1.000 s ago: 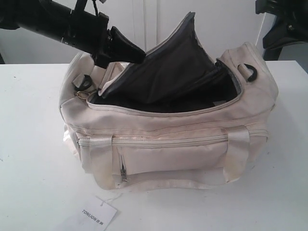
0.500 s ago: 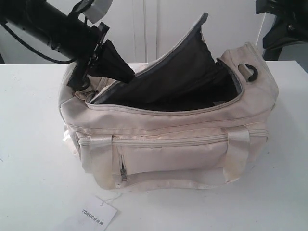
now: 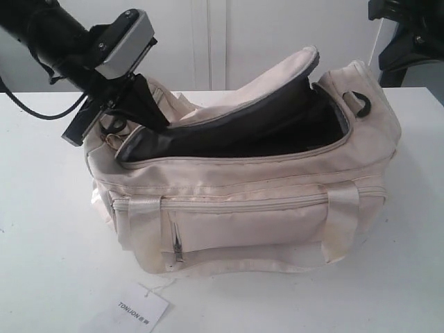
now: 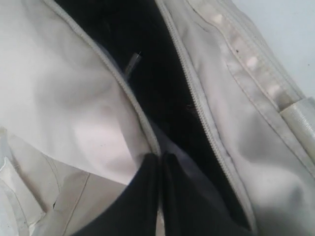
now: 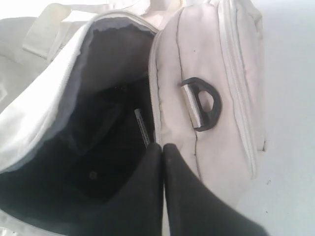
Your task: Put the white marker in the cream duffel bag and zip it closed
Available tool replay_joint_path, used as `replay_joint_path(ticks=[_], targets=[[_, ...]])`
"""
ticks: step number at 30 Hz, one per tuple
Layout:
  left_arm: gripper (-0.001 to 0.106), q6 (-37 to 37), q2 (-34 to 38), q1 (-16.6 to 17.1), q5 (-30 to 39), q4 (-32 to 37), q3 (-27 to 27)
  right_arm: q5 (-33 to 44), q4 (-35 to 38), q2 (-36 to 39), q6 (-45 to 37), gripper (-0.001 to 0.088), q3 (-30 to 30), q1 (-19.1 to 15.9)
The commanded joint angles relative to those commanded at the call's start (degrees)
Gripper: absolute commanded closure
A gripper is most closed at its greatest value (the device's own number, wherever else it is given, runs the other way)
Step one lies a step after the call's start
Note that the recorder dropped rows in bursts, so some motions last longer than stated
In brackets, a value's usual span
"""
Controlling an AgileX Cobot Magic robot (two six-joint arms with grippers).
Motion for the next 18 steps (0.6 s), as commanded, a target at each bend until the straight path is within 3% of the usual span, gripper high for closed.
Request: replay_joint_path(ticks=[2,6,18], targets=[[0.079,0.0,0.0,0.0,-0.3,-0.2,0.0,0.0,0.0,0.0,0.0,0.0868,0.0,0.0],[0.064,-0.1,0.0,0.0,-0.3,-0.2,0.0,-0.1,0.0,0.0,0.0,0.0868,0.0,0.0],[0.061,-0.1,-2.4,0.0,0.5,-3.0,0.0,-0.1,0.0,0.0,0.0,0.0868,0.0,0.0]])
